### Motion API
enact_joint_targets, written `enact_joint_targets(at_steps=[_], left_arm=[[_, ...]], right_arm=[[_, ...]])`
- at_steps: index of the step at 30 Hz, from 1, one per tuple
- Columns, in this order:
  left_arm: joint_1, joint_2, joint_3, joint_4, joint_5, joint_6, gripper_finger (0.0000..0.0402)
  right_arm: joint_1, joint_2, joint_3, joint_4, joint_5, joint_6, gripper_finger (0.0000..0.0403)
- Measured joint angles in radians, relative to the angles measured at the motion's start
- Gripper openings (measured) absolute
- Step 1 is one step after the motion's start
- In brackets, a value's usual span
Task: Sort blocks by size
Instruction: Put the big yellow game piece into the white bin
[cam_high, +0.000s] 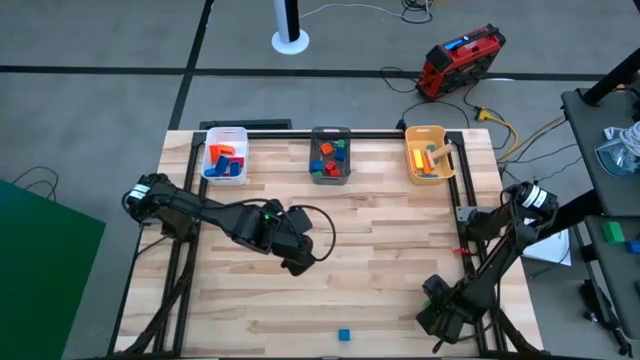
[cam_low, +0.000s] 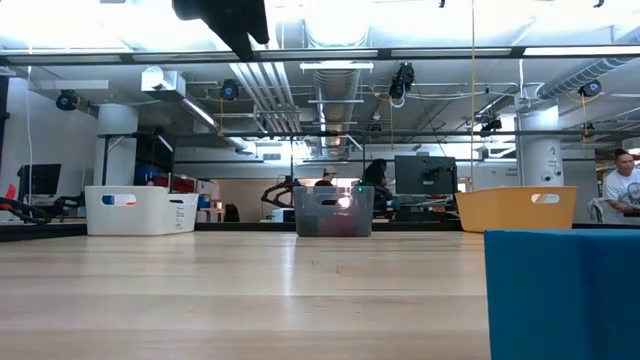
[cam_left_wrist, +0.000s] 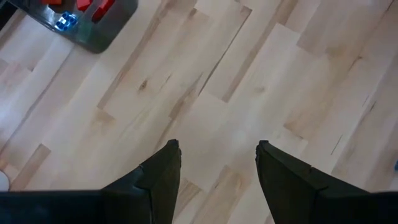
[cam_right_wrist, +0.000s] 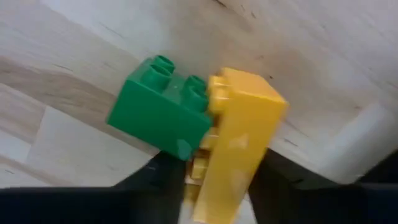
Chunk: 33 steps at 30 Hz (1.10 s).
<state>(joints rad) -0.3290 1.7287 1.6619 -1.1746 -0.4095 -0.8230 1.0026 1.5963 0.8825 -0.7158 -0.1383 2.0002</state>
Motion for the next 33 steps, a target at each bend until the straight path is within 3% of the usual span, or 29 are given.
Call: enact_joint_targets(at_steps=[4, 12, 15, 19, 23, 27, 33], left_arm=[[0.0, 0.0, 0.0, 0.037, 0.001, 0.011, 0.0184], [-0.002, 0.001, 0.0, 0.229, 0.127, 0.167, 0.0184], [-0.001, 0.002, 0.0, 0.262, 0.129, 0.187, 0.0184], [0.003, 0.002, 0.0, 0.318, 0.122, 0.218, 0.0184], [0.004, 0.002, 0.0, 0.396, 0.137, 0.264, 0.0184], [0.004, 0.002, 0.0, 0.474, 0.175, 0.294, 0.0184], [0.004, 0.002, 0.0, 0.617, 0.265, 0.323, 0.0184]], right_arm=[[0.001, -0.013, -0.001, -0.012, 0.0, 0.006, 0.0082], [0.001, -0.127, 0.055, -0.223, 0.018, 0.013, 0.0083], [0.0, -0.202, 0.09, -0.277, 0.117, -0.017, 0.0083], [-0.018, -0.312, 0.114, -0.26, 0.323, -0.125, 0.0083], [-0.083, -0.409, 0.116, -0.237, 0.423, -0.248, 0.0083], [-0.169, -0.463, 0.116, -0.196, 0.455, -0.398, 0.0083], [-0.314, -0.461, 0.116, 0.066, 0.396, -0.762, 0.0083]])
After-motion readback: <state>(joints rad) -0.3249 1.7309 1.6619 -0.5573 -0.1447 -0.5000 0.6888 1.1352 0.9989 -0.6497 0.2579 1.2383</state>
